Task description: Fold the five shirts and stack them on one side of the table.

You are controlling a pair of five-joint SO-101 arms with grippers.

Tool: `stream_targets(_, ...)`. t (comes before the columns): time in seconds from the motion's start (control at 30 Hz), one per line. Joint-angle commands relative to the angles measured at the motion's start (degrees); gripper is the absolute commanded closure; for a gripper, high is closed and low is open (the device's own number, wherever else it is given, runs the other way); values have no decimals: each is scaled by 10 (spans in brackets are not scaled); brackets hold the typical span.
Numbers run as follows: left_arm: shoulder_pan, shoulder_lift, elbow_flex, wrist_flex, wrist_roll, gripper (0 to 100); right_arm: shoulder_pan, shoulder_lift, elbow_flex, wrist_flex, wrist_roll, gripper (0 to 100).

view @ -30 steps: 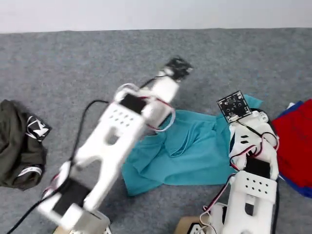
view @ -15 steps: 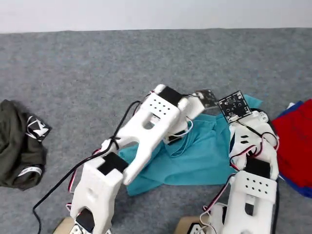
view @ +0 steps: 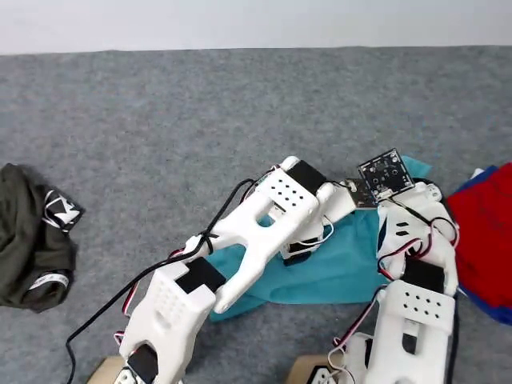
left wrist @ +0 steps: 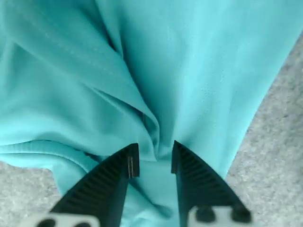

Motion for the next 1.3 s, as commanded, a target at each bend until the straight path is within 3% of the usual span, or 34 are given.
stream_targets(0.0,-7,-4,-17,7,-4,872,4,-3,-5,-8,4,988)
stream_targets(0.43,-34,45,-19,-43,-13,906,4,-4,-5,-8,4,988)
stream_targets(0.77,-45,39,-170,44,-12,996,3,-3,-5,-8,3,988)
stream_targets(0.97,-96,-32,-184,41,-11,997,3,-4,-9,-8,4,988)
stream_targets(1.27,-211,-183,-186,41,77,998,2,-5,-66,21,1,988)
